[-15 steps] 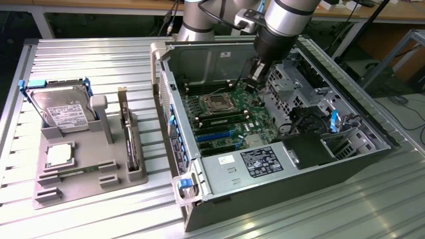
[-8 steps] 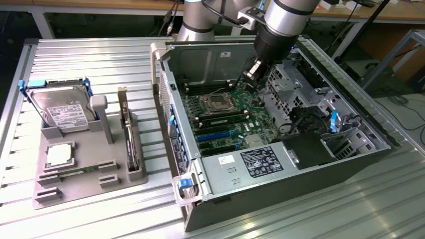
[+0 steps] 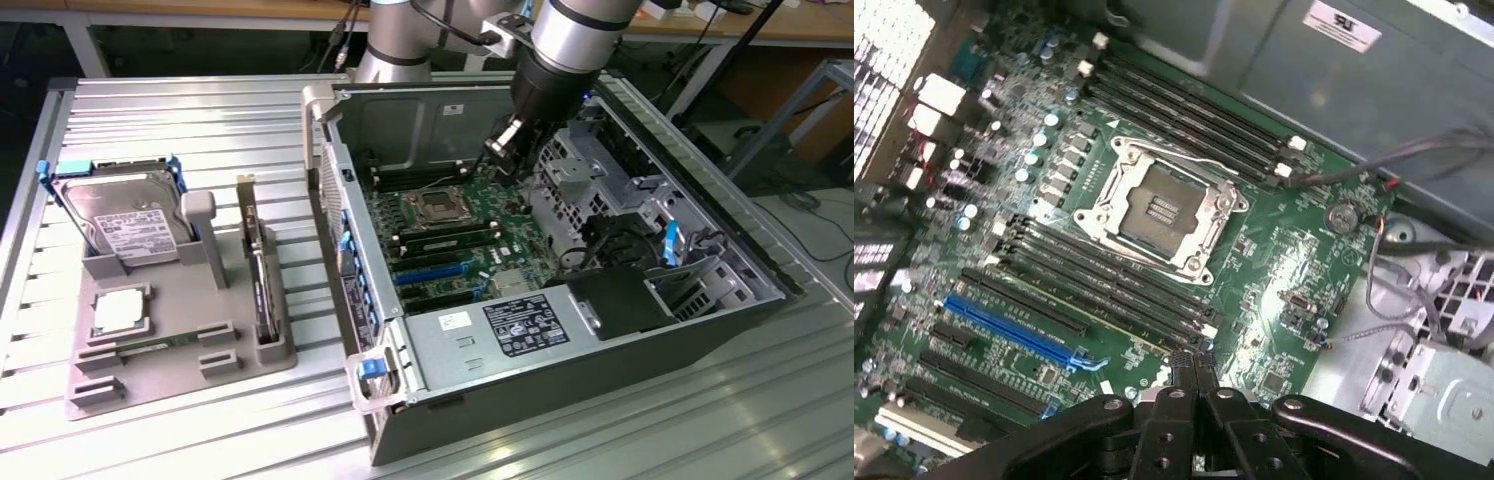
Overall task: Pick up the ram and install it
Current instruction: 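Press down the ram until it locks into place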
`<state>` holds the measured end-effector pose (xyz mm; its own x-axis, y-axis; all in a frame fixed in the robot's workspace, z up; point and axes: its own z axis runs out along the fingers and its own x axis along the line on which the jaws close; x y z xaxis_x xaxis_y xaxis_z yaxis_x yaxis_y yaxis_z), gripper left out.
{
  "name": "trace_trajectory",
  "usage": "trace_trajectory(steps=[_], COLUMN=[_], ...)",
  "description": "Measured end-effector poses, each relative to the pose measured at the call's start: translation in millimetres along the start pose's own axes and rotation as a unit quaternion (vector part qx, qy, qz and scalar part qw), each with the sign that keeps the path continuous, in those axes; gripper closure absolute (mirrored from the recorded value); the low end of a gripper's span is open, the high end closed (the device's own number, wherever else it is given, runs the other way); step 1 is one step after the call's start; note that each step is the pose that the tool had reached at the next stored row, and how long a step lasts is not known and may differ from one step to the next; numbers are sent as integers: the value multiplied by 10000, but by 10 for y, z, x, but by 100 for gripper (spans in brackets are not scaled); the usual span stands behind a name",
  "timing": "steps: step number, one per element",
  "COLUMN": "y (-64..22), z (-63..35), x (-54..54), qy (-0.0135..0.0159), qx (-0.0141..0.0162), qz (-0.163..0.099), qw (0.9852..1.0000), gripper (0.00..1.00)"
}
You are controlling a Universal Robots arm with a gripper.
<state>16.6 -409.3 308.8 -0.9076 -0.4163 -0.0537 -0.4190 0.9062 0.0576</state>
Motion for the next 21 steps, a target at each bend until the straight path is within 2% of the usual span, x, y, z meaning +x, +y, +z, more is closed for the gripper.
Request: trace_trajectory(steps=[3, 5, 7, 10, 12, 16, 18, 20, 21], y=[0, 0, 0, 0, 0, 0, 0, 0, 1], z=[0, 0, 0, 0, 0, 0, 0, 0, 0], x=[0, 0, 0, 0, 0, 0, 0, 0, 1], qy=[-24, -33, -50, -72, -80, -100, -111, -123, -125], qx=[22, 31, 47, 67, 76, 94, 104, 116, 117], qz=[414, 573, 879, 1260, 1406, 1746, 1935, 2161, 2183], qw=[9991, 9983, 9961, 9920, 9900, 9845, 9810, 9762, 9757], gripper=[90, 90, 90, 90, 90, 90, 90, 90, 90])
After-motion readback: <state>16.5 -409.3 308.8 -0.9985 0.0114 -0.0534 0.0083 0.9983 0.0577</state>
